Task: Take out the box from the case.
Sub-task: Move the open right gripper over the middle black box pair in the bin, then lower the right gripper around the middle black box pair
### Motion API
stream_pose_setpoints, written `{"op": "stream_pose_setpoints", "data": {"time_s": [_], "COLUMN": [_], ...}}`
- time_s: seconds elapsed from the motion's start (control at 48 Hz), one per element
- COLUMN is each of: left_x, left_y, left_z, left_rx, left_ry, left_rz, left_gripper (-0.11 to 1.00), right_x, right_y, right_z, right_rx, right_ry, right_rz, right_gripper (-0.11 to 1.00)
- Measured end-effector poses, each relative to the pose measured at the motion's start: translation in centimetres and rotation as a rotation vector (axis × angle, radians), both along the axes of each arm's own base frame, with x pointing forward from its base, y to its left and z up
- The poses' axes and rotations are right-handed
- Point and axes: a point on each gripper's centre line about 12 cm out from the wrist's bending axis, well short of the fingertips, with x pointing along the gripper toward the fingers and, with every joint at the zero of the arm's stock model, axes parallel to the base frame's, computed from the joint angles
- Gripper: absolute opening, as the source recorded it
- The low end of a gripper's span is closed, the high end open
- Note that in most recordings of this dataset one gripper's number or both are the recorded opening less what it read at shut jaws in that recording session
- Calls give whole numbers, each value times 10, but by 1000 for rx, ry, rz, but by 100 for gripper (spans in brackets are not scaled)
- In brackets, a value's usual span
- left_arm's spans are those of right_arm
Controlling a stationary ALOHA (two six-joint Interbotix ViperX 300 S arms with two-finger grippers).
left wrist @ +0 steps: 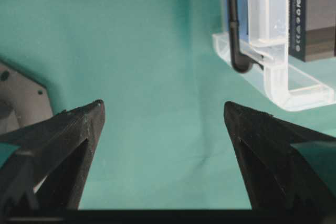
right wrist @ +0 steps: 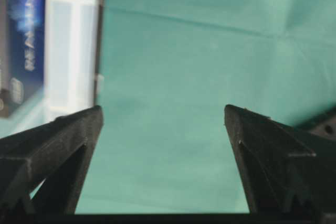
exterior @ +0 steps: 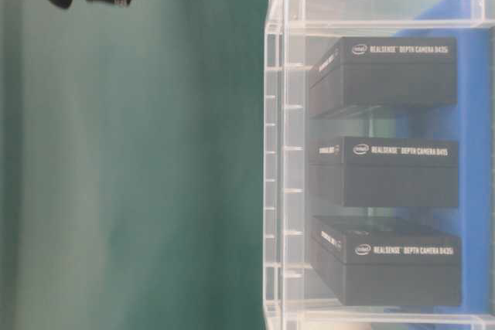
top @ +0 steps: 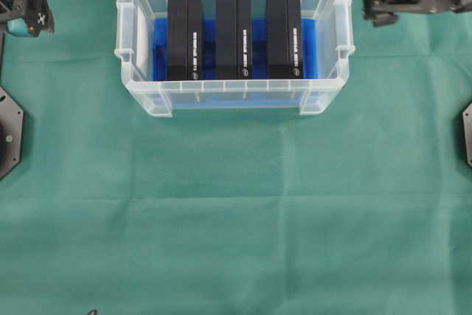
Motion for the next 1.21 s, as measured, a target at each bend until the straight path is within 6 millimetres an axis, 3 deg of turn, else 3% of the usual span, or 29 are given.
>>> {"op": "stream_pose_setpoints", "data": {"time_s": [0.313,0.75,1.209], "left_x": [0,0,-1], "left_y": [0,0,0], "left_z": [0,0,0], "left_rx": [-6,-3,-1], "left_ry": [-4,2,5], "left_rz": [14,0,-5], "left_gripper": [93,93,93], "right_x": [40,89,157], "right_y": [-10,-5,4], "right_z": [0,-6,-20], "right_rx": [-5,9,57], "right_ry": [-33,-53,-109], "right_rz": [-12,-13,27], "right_gripper": [94,94,94]}}
